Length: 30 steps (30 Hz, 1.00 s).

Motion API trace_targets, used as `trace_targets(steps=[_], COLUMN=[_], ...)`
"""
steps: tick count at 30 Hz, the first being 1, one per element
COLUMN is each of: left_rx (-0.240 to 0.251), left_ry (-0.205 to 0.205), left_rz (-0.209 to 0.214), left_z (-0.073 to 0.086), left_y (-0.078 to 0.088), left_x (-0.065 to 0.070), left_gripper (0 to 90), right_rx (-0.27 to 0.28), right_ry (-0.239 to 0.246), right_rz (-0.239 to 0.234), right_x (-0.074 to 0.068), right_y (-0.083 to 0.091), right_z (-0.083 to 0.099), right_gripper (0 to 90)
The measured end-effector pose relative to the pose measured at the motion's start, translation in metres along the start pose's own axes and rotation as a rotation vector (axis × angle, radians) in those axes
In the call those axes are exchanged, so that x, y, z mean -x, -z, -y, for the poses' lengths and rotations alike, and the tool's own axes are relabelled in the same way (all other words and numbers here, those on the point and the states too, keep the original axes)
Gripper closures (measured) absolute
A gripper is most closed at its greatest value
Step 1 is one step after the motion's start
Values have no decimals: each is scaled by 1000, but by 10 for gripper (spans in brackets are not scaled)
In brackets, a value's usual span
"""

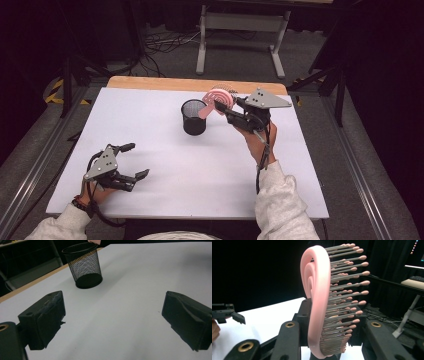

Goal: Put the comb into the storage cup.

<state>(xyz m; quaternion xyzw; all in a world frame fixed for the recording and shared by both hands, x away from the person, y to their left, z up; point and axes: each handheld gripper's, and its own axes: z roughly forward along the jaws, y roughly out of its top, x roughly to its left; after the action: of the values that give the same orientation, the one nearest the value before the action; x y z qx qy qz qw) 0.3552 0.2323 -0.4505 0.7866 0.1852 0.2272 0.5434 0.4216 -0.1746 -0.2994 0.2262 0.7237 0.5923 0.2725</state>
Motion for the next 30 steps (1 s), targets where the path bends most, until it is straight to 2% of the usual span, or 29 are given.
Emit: trace_targets(steps=[5, 9, 15, 21, 30], left_rx=[1, -1, 1, 8, 10], left_ry=[-2, -9, 0, -2, -3], left_rz=[1, 0, 0, 0, 25], left_z=[0, 0, 0, 0, 1], left_y=[0, 0, 0, 0, 0], left_x=[1, 1, -1, 1, 0], left_gripper=[63, 63, 64, 66, 65], right_rx=[5, 10, 22, 46, 34], right_ry=[-10, -5, -21, -19, -53], right_rz=[1, 29, 7, 25, 37], right_x=[3, 4, 5, 4, 9], right_y=[-4, -9, -11, -11, -34], right_z=[-2, -3, -7, -13, -8], right_gripper=[635, 635, 635, 635, 635])
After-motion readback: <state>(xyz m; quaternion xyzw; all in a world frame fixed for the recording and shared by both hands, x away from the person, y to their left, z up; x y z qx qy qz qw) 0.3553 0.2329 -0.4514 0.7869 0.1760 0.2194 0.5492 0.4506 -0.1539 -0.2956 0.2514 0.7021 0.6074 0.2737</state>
